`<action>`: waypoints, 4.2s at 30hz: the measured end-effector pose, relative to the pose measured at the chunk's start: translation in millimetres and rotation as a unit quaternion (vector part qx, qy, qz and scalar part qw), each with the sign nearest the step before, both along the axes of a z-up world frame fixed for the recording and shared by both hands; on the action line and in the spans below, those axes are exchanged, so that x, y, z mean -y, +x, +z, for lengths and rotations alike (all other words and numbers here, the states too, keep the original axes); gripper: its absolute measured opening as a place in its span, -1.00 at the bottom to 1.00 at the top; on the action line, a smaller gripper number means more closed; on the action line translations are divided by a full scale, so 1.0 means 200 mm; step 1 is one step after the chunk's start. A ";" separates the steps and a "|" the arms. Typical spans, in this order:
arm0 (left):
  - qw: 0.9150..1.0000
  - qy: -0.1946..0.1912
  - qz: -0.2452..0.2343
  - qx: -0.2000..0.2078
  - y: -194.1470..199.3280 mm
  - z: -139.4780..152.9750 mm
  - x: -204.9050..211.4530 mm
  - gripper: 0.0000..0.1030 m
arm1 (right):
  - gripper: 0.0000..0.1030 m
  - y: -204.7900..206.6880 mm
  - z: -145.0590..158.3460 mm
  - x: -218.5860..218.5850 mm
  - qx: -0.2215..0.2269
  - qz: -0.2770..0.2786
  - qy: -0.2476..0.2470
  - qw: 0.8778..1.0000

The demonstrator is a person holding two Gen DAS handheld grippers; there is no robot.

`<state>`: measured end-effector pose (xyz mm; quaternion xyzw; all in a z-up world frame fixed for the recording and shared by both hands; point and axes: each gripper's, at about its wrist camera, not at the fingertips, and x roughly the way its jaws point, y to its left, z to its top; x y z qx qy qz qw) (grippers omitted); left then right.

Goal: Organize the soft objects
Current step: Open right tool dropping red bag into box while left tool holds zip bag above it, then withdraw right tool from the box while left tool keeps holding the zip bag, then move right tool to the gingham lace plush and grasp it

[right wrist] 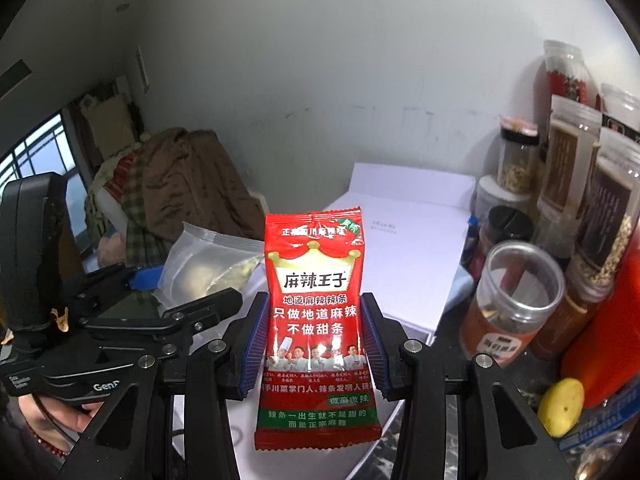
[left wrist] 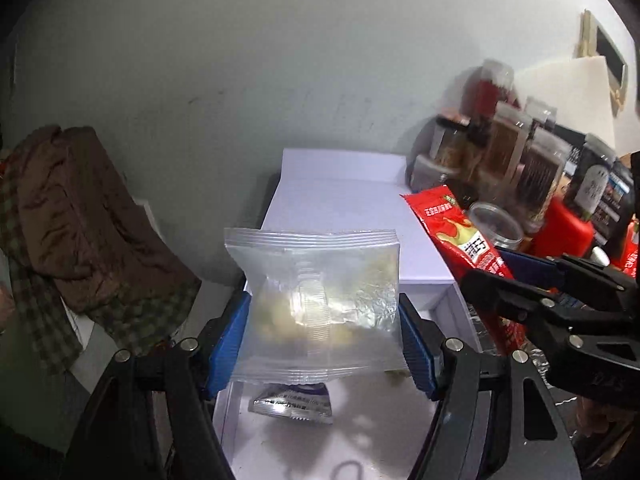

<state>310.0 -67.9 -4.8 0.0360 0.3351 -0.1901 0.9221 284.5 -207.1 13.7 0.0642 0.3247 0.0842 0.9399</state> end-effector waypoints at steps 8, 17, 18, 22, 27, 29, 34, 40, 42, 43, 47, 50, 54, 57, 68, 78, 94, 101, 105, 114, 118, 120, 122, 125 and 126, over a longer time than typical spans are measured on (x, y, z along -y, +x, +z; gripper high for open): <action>0.999 0.023 0.022 -0.038 0.09 -0.16 0.00 0.36 | -0.15 0.06 -0.11 0.02 -0.029 -0.002 0.002 1.000; 0.995 0.037 0.033 -0.088 0.17 -0.33 -0.01 0.37 | -0.15 0.13 -0.22 0.02 -0.062 0.005 0.000 0.998; 0.995 0.034 0.030 -0.092 0.17 -0.33 -0.01 0.37 | -0.14 0.13 -0.23 0.01 -0.066 0.003 -0.005 0.998; 0.995 0.043 0.021 -0.093 0.17 -0.33 0.01 0.38 | -0.14 0.17 -0.30 0.00 -0.085 0.004 -0.011 0.996; 0.990 0.061 0.021 -0.128 0.21 -0.39 0.03 0.45 | -0.13 0.20 -0.36 -0.03 -0.102 0.008 -0.018 0.995; 0.987 0.064 0.022 -0.145 0.22 -0.42 0.03 0.45 | -0.10 0.21 -0.38 -0.02 -0.110 0.008 -0.016 0.994; 0.988 0.073 0.022 -0.132 0.20 -0.41 0.04 0.45 | -0.08 0.22 -0.40 0.00 -0.125 0.001 -0.012 0.992; 0.990 0.071 0.035 -0.116 0.15 -0.32 0.03 0.45 | -0.01 0.18 -0.34 0.00 -0.112 0.002 -0.007 0.994; 0.991 0.072 0.035 -0.107 0.13 -0.27 0.03 0.45 | 0.07 0.16 -0.29 0.01 -0.100 0.003 -0.006 0.995; 0.992 0.072 0.035 -0.099 0.11 -0.24 0.03 0.45 | 0.08 0.15 -0.27 0.01 -0.094 0.002 -0.005 0.996; 0.994 0.073 0.036 -0.078 0.04 -0.14 0.04 0.45 | 0.08 0.10 -0.19 0.02 -0.081 -0.004 -0.002 0.997; 0.995 0.073 0.032 -0.061 -0.02 -0.06 0.06 0.45 | 0.08 0.04 -0.12 0.01 -0.068 -0.010 -0.021 0.997; 0.997 0.063 0.027 -0.043 -0.09 0.04 0.09 0.45 | 0.08 -0.05 0.00 0.01 -0.049 -0.016 -0.032 0.998; 0.998 0.050 0.025 -0.034 -0.14 0.12 0.09 0.45 | 0.08 -0.10 0.08 0.01 -0.034 -0.020 -0.040 0.998; 0.999 0.035 0.033 0.025 -0.40 0.41 0.07 0.45 | 0.08 -0.37 0.35 0.01 0.022 -0.031 -0.060 0.997; 0.996 0.018 0.031 0.078 -0.73 0.62 0.02 0.45 | 0.18 -0.69 0.57 -0.06 0.084 -0.025 -0.075 0.993; 0.993 -0.001 0.029 0.117 -1.12 0.67 -0.05 0.56 | 0.55 -1.13 0.62 -0.13 0.140 -0.017 -0.090 0.986; 0.995 0.001 0.022 0.102 -1.22 0.60 -0.07 0.57 | 0.55 -1.23 0.57 -0.12 0.134 -0.026 -0.080 0.987; 0.996 -0.003 0.020 0.089 -1.27 0.55 -0.09 0.57 | 0.55 -1.29 0.52 -0.13 0.124 -0.024 -0.074 0.989; 0.998 -0.006 0.025 0.051 -1.34 0.41 -0.16 0.57 | 0.55 -1.35 0.36 -0.16 0.083 -0.018 -0.063 0.994; 0.999 -0.009 0.028 0.030 -1.35 0.34 -0.20 0.57 | 0.55 -1.34 0.26 -0.18 0.056 -0.008 -0.057 0.997; 0.999 -0.012 0.030 0.020 -1.36 0.30 -0.22 0.57 | 0.55 -1.33 0.21 -0.20 0.043 -0.003 -0.053 0.998; 0.999 -0.016 0.033 0.009 -1.37 0.26 -0.24 0.57 | 0.55 -1.33 0.16 -0.21 0.033 0.002 -0.044 0.998; 0.999 -0.013 0.037 -0.008 -1.39 0.18 -0.27 0.57 | 0.55 -1.32 0.09 -0.23 0.016 0.010 -0.029 0.999; 0.999 -0.013 0.039 -0.016 -1.39 0.15 -0.28 0.57 | 0.55 -1.32 0.06 -0.24 0.009 0.015 -0.022 1.000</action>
